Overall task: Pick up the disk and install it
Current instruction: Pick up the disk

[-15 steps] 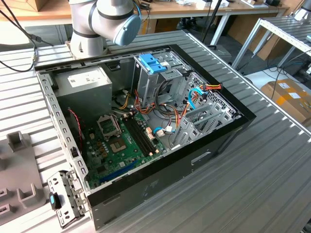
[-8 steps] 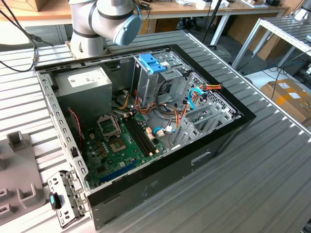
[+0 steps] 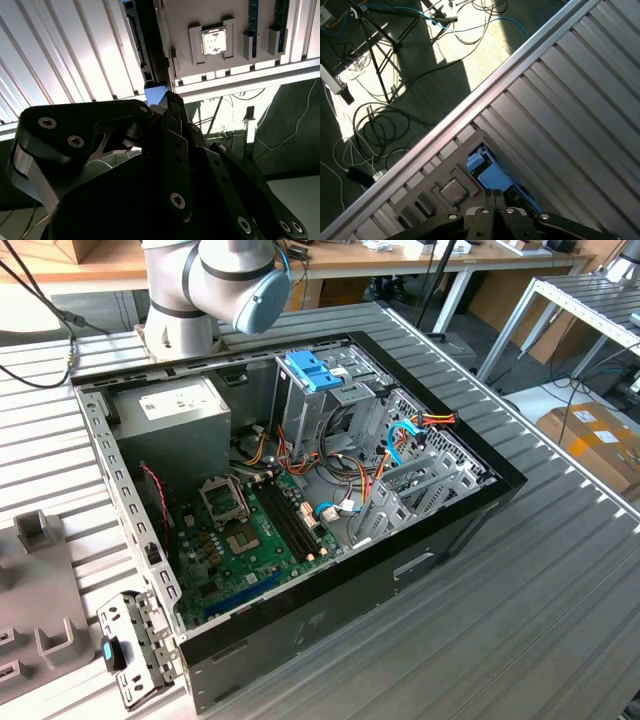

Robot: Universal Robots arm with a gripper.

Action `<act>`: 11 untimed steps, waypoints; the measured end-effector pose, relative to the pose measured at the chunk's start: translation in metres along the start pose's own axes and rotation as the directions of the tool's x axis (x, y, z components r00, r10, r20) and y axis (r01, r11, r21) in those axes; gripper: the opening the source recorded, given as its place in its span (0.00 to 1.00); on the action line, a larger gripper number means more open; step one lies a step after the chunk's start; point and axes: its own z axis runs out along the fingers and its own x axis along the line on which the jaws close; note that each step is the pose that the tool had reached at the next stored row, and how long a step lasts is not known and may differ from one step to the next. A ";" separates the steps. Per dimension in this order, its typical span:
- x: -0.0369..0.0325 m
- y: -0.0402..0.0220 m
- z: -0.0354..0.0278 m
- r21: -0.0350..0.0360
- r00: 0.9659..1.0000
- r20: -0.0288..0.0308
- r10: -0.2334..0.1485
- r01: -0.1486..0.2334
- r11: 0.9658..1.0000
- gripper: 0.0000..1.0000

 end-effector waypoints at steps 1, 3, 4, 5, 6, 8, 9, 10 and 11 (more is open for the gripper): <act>0.0000 0.0000 0.0000 0.001 1.000 -0.001 -0.022 0.022 1.000 0.11; 0.0000 0.0000 0.0001 0.002 0.996 -0.003 -0.090 0.090 0.996 0.11; 0.0000 0.0000 0.0002 0.004 0.990 -0.005 -0.138 0.138 0.990 0.11; 0.0000 0.0000 0.0004 0.006 0.980 -0.007 -0.201 0.201 0.980 0.11; 0.0000 0.0000 0.0005 0.006 0.972 -0.008 -0.236 0.236 0.972 0.11; 0.0000 0.0000 0.0006 0.007 0.963 -0.009 -0.270 0.270 0.963 0.11; 0.0000 0.0000 0.0007 0.008 0.956 -0.010 -0.293 0.293 0.956 0.11; 0.0000 0.0000 0.0007 0.008 0.951 -0.011 -0.309 0.309 0.951 0.11; 0.0000 0.0000 0.0008 0.009 0.939 -0.012 -0.343 0.343 0.939 0.11</act>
